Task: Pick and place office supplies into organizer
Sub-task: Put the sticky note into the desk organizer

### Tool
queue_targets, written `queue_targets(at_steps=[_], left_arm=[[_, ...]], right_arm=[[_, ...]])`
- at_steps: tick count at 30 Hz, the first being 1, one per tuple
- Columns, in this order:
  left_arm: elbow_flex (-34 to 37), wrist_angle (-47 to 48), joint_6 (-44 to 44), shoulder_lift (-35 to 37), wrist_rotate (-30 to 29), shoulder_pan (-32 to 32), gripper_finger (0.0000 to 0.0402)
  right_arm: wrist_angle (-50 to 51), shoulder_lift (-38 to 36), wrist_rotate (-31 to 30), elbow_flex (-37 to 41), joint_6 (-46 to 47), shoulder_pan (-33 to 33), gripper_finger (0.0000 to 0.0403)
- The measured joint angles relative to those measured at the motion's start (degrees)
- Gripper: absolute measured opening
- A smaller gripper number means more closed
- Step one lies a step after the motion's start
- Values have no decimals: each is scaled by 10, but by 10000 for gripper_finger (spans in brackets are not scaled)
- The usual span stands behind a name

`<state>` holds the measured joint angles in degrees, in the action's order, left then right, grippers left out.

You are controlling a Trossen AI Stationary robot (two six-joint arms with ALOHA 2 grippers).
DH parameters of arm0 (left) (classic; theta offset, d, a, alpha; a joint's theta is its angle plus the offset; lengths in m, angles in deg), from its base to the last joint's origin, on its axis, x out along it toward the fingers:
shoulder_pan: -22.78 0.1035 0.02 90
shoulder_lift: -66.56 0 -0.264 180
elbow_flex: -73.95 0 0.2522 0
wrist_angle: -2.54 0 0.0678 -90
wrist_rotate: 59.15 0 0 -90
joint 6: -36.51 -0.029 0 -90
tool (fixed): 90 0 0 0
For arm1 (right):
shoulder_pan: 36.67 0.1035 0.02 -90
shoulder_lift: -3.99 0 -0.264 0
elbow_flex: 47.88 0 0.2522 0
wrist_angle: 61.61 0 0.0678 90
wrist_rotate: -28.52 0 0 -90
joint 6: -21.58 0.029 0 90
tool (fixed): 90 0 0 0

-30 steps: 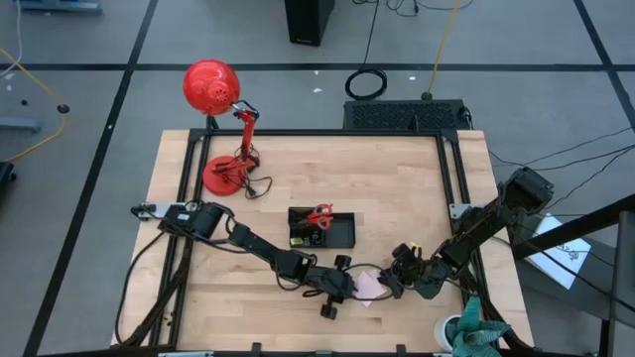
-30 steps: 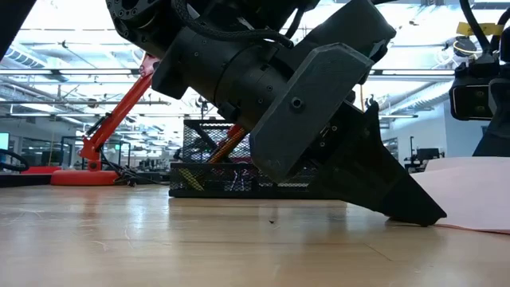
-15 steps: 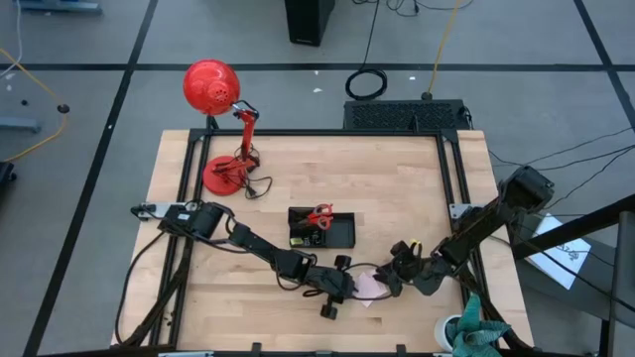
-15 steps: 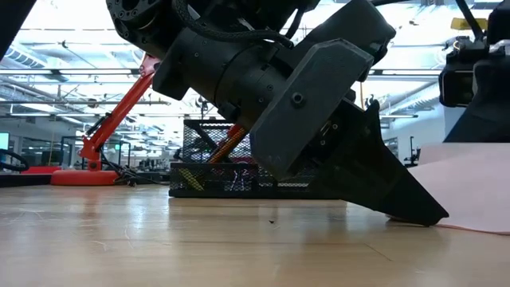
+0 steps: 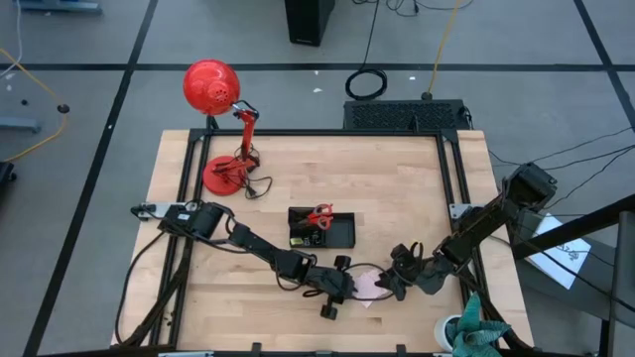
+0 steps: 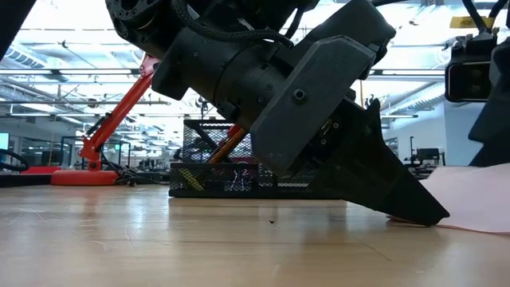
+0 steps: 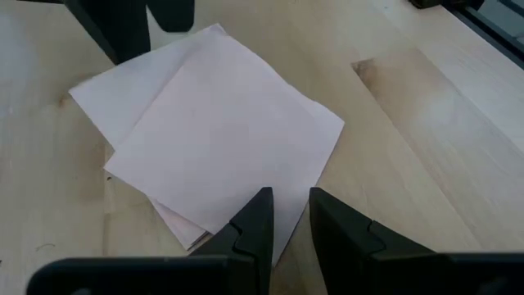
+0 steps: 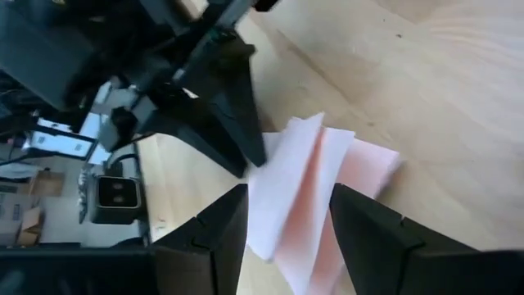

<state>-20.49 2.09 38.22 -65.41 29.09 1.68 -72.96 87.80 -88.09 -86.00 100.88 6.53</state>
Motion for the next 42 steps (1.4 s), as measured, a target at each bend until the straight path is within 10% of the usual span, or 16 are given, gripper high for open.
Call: queue_targets(at_steps=[42], left_arm=[[-3,39,-13,41,-21,-16,88]], right_arm=[[-30,57,29,-2,25,9,167]])
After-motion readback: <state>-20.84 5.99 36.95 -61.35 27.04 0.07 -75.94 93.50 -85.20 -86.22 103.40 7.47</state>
